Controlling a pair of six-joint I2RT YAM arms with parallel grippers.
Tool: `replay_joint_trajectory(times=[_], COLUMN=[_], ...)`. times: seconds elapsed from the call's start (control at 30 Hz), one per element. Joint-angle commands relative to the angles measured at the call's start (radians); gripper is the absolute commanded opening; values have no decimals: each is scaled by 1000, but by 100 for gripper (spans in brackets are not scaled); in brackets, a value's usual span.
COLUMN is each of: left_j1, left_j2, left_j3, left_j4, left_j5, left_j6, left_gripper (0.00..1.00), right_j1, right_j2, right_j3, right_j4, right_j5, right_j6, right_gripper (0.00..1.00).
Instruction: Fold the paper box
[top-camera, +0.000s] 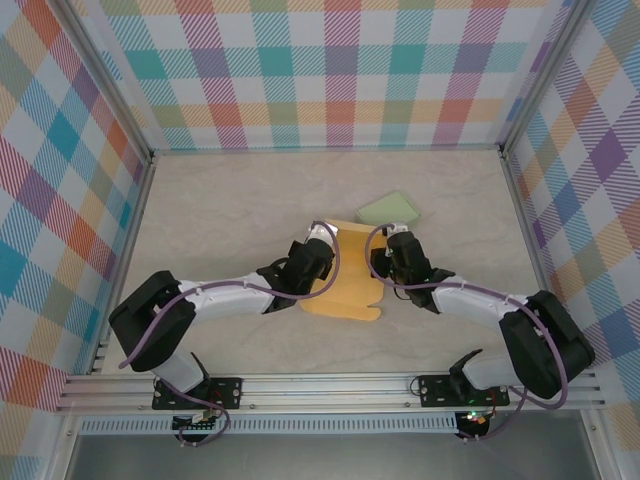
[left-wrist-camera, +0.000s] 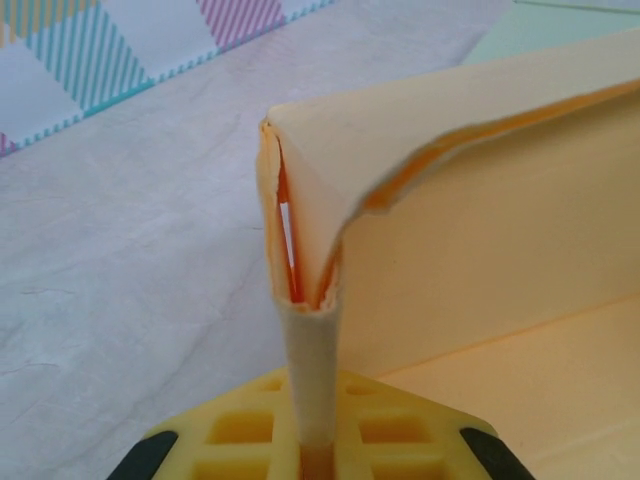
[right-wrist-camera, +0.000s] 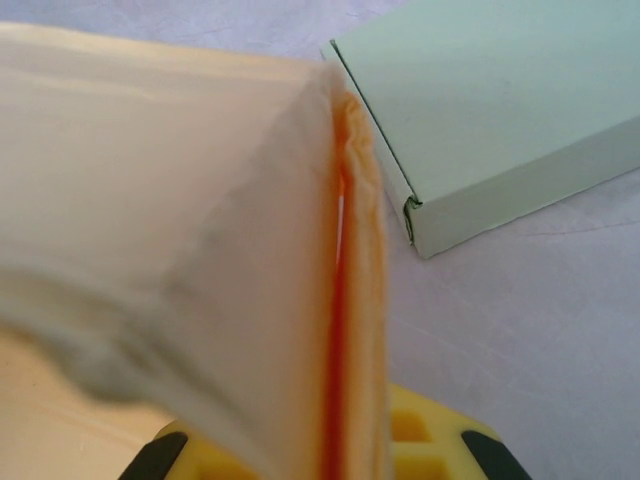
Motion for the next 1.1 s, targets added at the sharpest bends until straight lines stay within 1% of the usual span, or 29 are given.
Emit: replay_joint_trajectory(times=[0.0,0.2,0.33,0.47,0.53,0.57,0.73,0.83,0.87,0.93,0.97,1.07], left_j1=[-15,-25,-26,-25,-17,-11,22,38,44,46,47,47], left_j2=[30,81,93,84,74,67,23,-17,-34,-72,-97,-163], left_j3=[62,110,120,119,130,136,122,86,70,29,6,-43], left_j4=[93,104,99,96,47,13,-88,-86,-76,-27,3,26], left_j5=[-120,-249,-347,-422,-442,-481,-505,-480,-456,-367,-304,-161], left_j6=[-38,-126,-186,-217,-268,-308,-420,-419,-408,-367,-338,-311], left_gripper=[11,10,11,12,11,10,12,18,21,30,35,42], right_j1=[34,84,131,189,217,233,280,291,292,292,292,292], right_j2=[-54,-95,-87,-82,-74,-67,-12,18,24,35,40,54], right_j3=[28,66,86,95,107,113,165,189,193,198,201,213], right_j4=[-31,-81,-99,-87,-81,-81,-86,-101,-104,-120,-130,-156], right_j5=[-41,-22,-1,34,52,59,89,109,115,130,138,152], right_j6=[40,101,143,178,185,188,190,211,224,259,278,326], right_gripper=[0,0,0,0,0,0,0,0,0,0,0,0])
